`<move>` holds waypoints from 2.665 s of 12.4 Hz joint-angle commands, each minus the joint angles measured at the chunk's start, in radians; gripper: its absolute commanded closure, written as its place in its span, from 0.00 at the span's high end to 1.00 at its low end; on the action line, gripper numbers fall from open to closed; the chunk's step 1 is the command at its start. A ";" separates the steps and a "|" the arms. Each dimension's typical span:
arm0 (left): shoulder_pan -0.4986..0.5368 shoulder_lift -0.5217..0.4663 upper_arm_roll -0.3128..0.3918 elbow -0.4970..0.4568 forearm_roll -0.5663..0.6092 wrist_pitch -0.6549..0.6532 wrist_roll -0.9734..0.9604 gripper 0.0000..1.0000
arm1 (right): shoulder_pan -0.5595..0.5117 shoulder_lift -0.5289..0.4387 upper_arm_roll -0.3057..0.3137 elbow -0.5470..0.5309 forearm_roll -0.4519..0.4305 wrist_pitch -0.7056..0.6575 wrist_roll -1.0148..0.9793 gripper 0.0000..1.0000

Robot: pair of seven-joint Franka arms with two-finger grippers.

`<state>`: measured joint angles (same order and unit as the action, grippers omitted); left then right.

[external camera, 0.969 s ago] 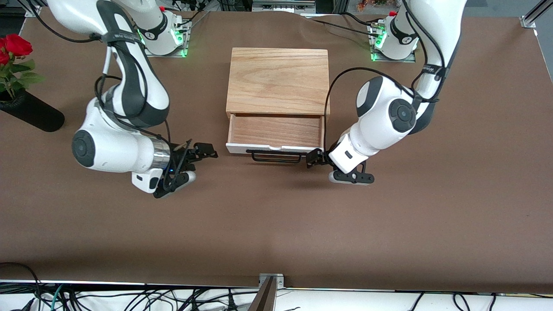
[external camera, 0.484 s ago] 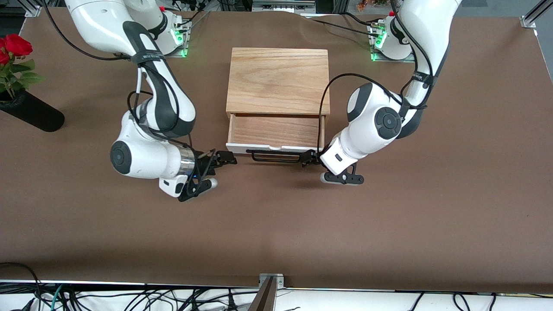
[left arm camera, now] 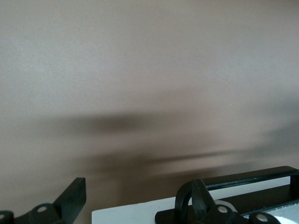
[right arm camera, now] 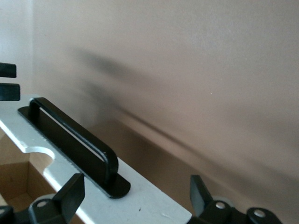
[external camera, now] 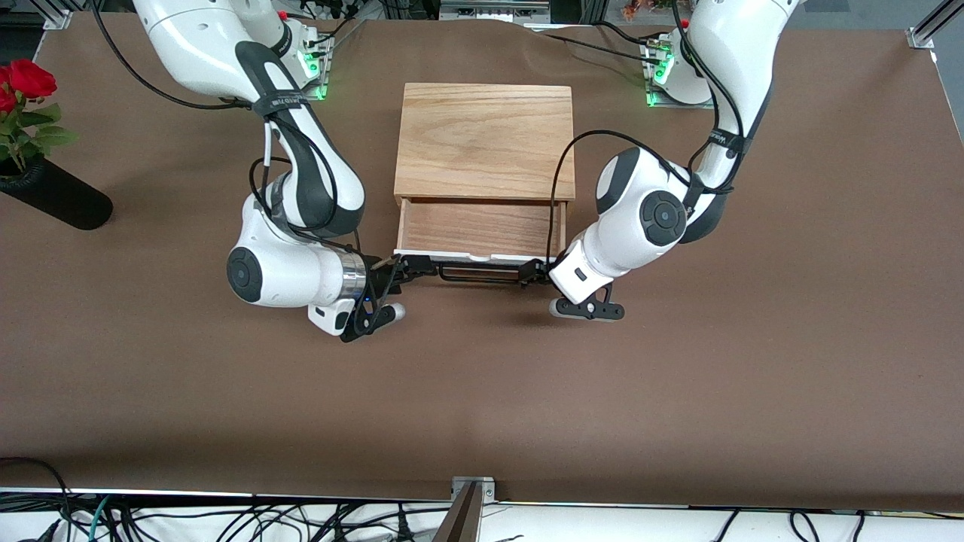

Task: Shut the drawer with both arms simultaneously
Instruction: 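Push the white drawer into the box with both grippers together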

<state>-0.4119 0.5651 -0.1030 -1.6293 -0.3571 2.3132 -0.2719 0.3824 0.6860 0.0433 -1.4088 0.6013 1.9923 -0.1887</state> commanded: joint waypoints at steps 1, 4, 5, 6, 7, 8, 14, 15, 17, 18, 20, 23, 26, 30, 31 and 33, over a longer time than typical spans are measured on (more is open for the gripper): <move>-0.011 0.006 0.008 0.012 -0.022 -0.003 -0.001 1.00 | -0.002 -0.002 0.003 -0.027 0.020 0.016 -0.037 1.00; -0.011 0.006 0.008 0.011 -0.022 -0.006 -0.004 1.00 | -0.005 -0.002 0.003 -0.036 0.020 0.014 -0.048 1.00; -0.015 0.004 0.008 0.006 -0.022 -0.014 -0.006 1.00 | -0.005 -0.002 0.003 -0.045 0.020 0.016 -0.048 1.00; -0.016 0.001 0.008 0.002 -0.022 -0.029 -0.006 1.00 | -0.005 -0.002 0.003 -0.053 0.021 0.016 -0.049 1.00; -0.018 -0.004 0.008 -0.001 -0.022 -0.046 -0.007 1.00 | -0.004 -0.002 0.003 -0.061 0.022 0.016 -0.049 1.00; -0.018 -0.005 0.006 -0.001 -0.022 -0.058 -0.007 1.00 | -0.003 -0.003 0.003 -0.065 0.022 0.008 -0.049 1.00; -0.016 -0.010 -0.004 0.000 -0.022 -0.109 -0.026 1.00 | -0.005 -0.006 0.003 -0.065 0.022 -0.052 -0.048 1.00; -0.016 -0.010 -0.004 0.000 -0.022 -0.109 -0.026 1.00 | -0.007 -0.006 0.003 -0.067 0.022 -0.070 -0.046 1.00; -0.016 -0.010 -0.006 0.000 -0.022 -0.113 -0.026 1.00 | -0.007 -0.008 0.003 -0.068 0.022 -0.104 -0.046 1.00; -0.016 -0.010 -0.006 0.000 -0.022 -0.129 -0.026 1.00 | -0.007 -0.010 0.003 -0.076 0.022 -0.109 -0.044 1.00; -0.016 -0.017 -0.006 0.000 -0.022 -0.156 -0.026 1.00 | -0.005 -0.013 0.003 -0.094 0.022 -0.121 -0.043 1.00; -0.015 -0.025 -0.006 0.000 -0.022 -0.237 -0.021 1.00 | -0.002 -0.013 0.003 -0.096 0.022 -0.177 -0.037 1.00; -0.016 -0.037 -0.007 0.000 -0.022 -0.316 -0.021 1.00 | 0.000 -0.013 0.003 -0.096 0.022 -0.259 -0.040 1.00; -0.015 -0.040 -0.021 -0.001 -0.022 -0.429 -0.018 1.00 | 0.003 -0.013 0.003 -0.124 0.022 -0.332 -0.046 1.00; -0.013 -0.040 -0.024 -0.006 -0.022 -0.442 -0.018 1.00 | 0.003 -0.013 0.004 -0.128 0.022 -0.345 -0.048 1.00; -0.015 -0.040 -0.026 -0.027 -0.022 -0.452 -0.015 1.00 | 0.006 -0.013 0.009 -0.151 0.022 -0.360 -0.048 1.00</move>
<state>-0.4246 0.5431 -0.1290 -1.6158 -0.3573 1.8797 -0.2954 0.3842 0.6940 0.0464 -1.4982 0.6256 1.6787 -0.2067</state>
